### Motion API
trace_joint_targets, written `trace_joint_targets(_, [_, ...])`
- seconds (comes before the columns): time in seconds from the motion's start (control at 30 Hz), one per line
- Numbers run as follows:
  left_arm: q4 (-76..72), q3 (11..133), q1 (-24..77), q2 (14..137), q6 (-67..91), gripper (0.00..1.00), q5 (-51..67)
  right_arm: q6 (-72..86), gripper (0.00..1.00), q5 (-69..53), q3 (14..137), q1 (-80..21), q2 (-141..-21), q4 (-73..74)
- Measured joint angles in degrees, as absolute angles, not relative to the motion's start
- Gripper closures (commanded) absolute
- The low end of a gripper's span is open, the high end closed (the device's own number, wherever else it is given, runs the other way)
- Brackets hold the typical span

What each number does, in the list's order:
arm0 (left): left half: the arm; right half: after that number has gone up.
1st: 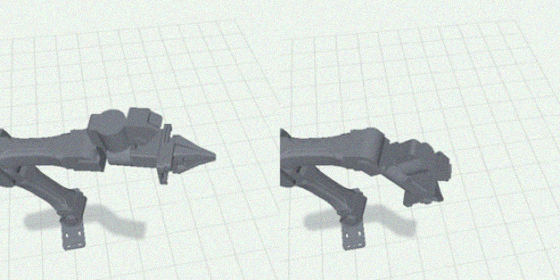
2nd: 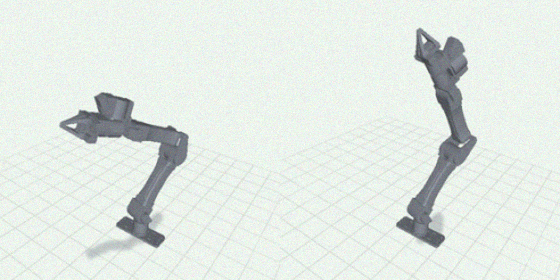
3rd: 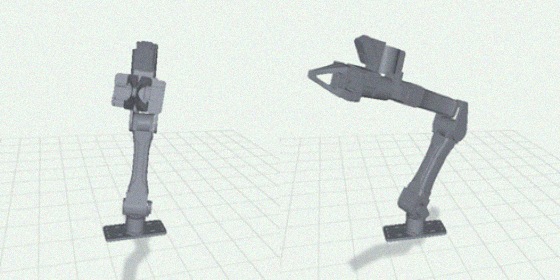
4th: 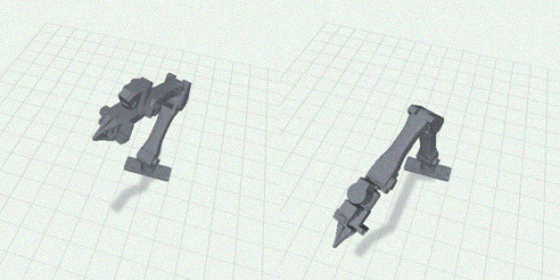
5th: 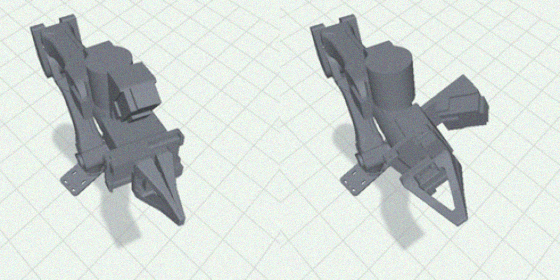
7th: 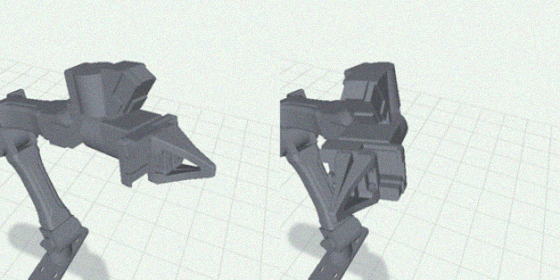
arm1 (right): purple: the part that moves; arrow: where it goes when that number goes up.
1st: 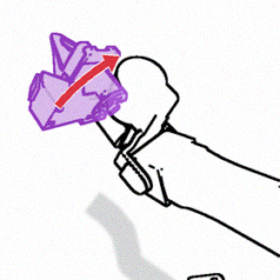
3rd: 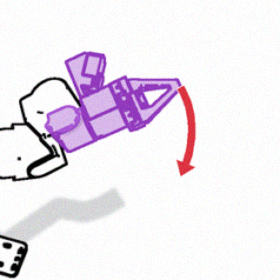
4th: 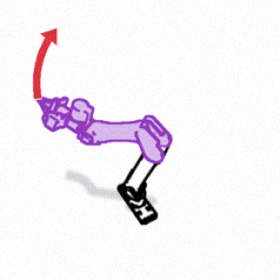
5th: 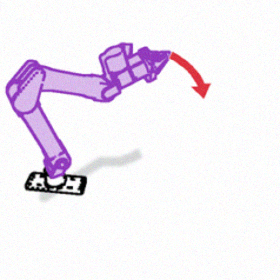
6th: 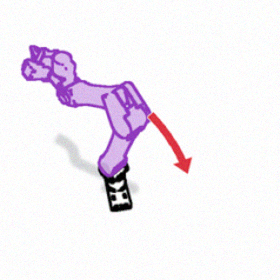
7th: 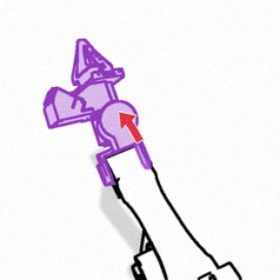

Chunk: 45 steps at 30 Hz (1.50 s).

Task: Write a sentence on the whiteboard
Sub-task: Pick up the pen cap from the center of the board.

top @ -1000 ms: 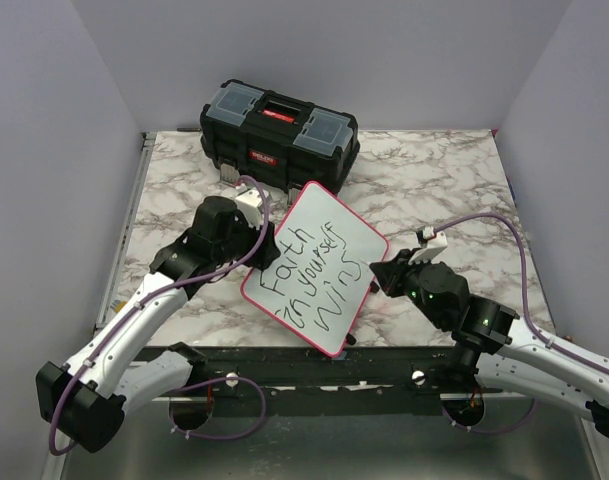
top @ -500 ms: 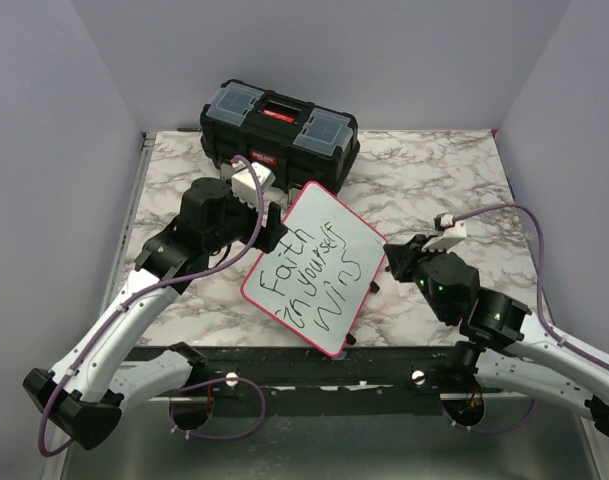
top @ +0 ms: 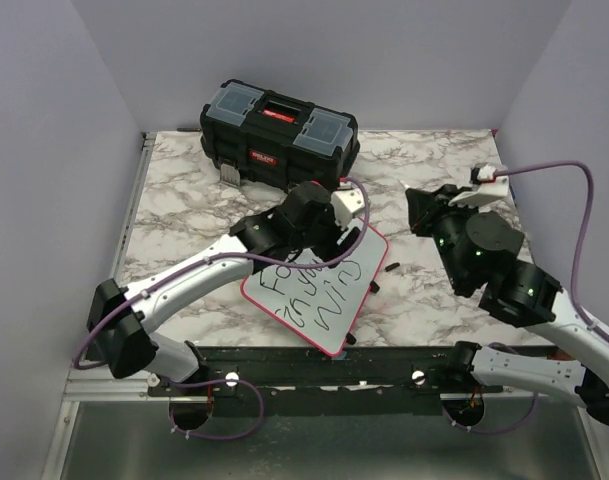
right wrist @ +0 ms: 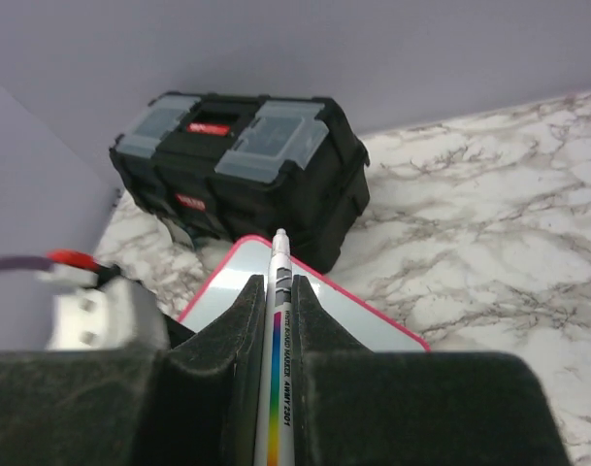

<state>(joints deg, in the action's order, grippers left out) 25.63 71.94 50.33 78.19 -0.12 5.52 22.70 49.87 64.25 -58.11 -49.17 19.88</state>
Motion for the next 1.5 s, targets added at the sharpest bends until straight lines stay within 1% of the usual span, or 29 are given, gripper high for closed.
trace_joint_targets(0.27, [22.46,78.89,55.81,90.56,-1.56,0.33,4.49,16.53,0.99,50.98,75.31,-58.11,-47.7,19.16])
trace_joint_targets(0.53, [21.71,89.62,59.75,103.53,-2.98,0.36,3.38,13.45,0.99,48.45,78.94,-58.11,-43.64,17.74])
trace_joint_targets(0.83, [26.15,102.02,61.25,117.47,-4.4,0.39,3.27,14.41,0.99,44.71,81.49,-58.11,-42.15,19.07])
trace_joint_targets(1.23, [31.2,108.9,61.25,127.55,-4.71,0.43,2.76,16.71,0.99,42.46,81.47,-58.11,-41.43,21.76])
trace_joint_targets(1.4, [32.27,109.71,61.25,129.47,-5.19,0.48,2.5,17.43,0.99,41.8,81.47,-58.11,-41.41,22.7])
trace_joint_targets(1.5, [32.47,110.34,61.25,130.3,-5.58,0.49,2.22,17.93,1.0,41.45,81.47,-58.11,-41.39,22.92])
